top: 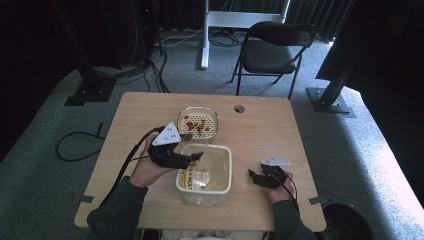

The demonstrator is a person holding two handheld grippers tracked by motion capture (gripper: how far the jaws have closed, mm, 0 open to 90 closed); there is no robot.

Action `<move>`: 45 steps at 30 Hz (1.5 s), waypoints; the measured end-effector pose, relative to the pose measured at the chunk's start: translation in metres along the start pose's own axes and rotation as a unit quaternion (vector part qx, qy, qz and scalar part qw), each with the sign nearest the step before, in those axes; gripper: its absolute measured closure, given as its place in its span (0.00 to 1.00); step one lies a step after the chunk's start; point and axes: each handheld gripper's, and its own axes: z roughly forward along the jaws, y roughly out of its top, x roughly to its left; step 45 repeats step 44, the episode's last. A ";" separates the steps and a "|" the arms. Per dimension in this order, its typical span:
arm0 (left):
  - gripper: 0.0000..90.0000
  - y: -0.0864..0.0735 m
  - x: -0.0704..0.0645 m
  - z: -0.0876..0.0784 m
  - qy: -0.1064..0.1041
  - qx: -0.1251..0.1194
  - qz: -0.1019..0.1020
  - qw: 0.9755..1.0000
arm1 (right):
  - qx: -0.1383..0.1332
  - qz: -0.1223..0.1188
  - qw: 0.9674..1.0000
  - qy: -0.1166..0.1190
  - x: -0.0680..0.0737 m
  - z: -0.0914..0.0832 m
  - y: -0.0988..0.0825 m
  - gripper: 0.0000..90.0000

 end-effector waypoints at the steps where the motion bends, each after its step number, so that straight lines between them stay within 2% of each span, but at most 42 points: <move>1: 0.35 -0.001 -0.001 0.000 -0.004 0.000 -0.002 1.000 | 0.000 0.000 1.000 0.000 0.000 0.000 0.000 0.41; 9: 0.31 -0.004 -0.006 0.002 -0.010 -0.002 -0.013 1.000 | 0.000 0.001 1.000 0.000 0.000 0.000 0.000 0.41; 11: 0.26 -0.005 -0.006 0.002 -0.014 -0.002 -0.014 1.000 | 0.000 0.001 1.000 0.000 0.000 0.000 0.000 0.41; 12: 0.20 -0.005 -0.006 0.003 -0.026 0.004 -0.019 0.999 | 0.000 0.002 1.000 0.000 0.000 0.000 0.000 0.41; 13: 0.17 -0.005 -0.006 0.004 -0.029 0.004 -0.020 0.999 | 0.000 0.002 1.000 0.000 0.000 0.000 0.000 0.41; 17: 0.12 -0.005 -0.005 0.003 -0.043 0.006 -0.025 0.999 | 0.000 0.002 1.000 0.000 0.000 0.000 0.000 0.41; 19: 0.11 -0.005 -0.006 0.002 -0.031 0.005 -0.023 0.999 | 0.000 0.002 1.000 0.000 0.000 0.000 0.000 0.41; 22: 0.11 -0.005 -0.006 0.000 -0.029 -0.001 -0.025 0.999 | 0.000 0.002 1.000 0.000 0.000 0.000 0.000 0.41; 27: 0.11 -0.005 -0.003 -0.007 -0.008 -0.019 -0.029 0.999 | -0.001 0.000 1.000 -0.001 0.000 0.000 0.000 0.41; 30: 0.11 -0.005 -0.001 -0.010 -0.005 -0.025 -0.032 0.999 | 0.000 0.001 1.000 0.000 0.000 0.000 0.000 0.41; 34: 0.12 -0.010 0.004 -0.016 0.017 -0.029 -0.038 0.999 | -0.001 0.000 1.000 0.000 0.000 0.000 0.000 0.41; 38: 0.14 -0.017 0.012 -0.022 0.045 -0.031 -0.047 0.997 | 0.000 0.001 1.000 0.000 0.000 0.000 0.000 0.41; 43: 0.17 -0.031 0.024 -0.033 0.063 -0.035 -0.071 0.995 | 0.000 0.001 1.000 -0.001 0.000 0.001 0.001 0.40; 45: 0.17 -0.031 0.024 -0.033 0.063 -0.035 -0.071 0.995 | 0.000 0.001 1.000 -0.001 0.000 0.001 0.001 0.40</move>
